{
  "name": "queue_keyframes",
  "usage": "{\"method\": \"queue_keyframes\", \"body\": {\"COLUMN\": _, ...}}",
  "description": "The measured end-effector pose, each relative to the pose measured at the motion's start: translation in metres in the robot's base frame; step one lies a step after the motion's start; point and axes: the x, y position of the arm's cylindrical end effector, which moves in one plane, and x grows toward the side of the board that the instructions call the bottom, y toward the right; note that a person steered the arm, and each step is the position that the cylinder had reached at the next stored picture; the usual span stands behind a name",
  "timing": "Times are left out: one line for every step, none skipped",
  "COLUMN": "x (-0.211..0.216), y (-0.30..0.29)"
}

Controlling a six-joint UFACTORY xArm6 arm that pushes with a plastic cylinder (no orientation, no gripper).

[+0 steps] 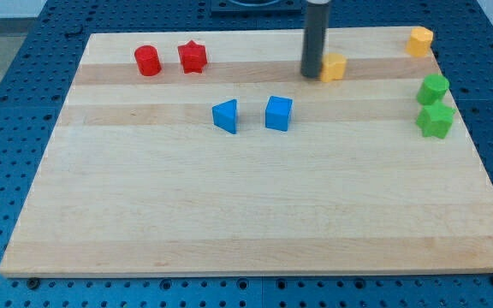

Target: Slide the yellow heart below the yellow hexagon

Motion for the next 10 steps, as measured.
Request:
{"method": "queue_keyframes", "body": {"x": 0.000, "y": 0.033}}
{"method": "queue_keyframes", "body": {"x": 0.000, "y": 0.062}}
{"method": "queue_keyframes", "body": {"x": 0.000, "y": 0.087}}
{"method": "queue_keyframes", "body": {"x": 0.000, "y": 0.098}}
{"method": "queue_keyframes", "body": {"x": 0.000, "y": 0.103}}
{"method": "queue_keyframes", "body": {"x": 0.000, "y": 0.082}}
{"method": "queue_keyframes", "body": {"x": -0.009, "y": 0.068}}
{"method": "queue_keyframes", "body": {"x": -0.017, "y": 0.077}}
{"method": "queue_keyframes", "body": {"x": -0.019, "y": 0.098}}
{"method": "queue_keyframes", "body": {"x": -0.019, "y": 0.119}}
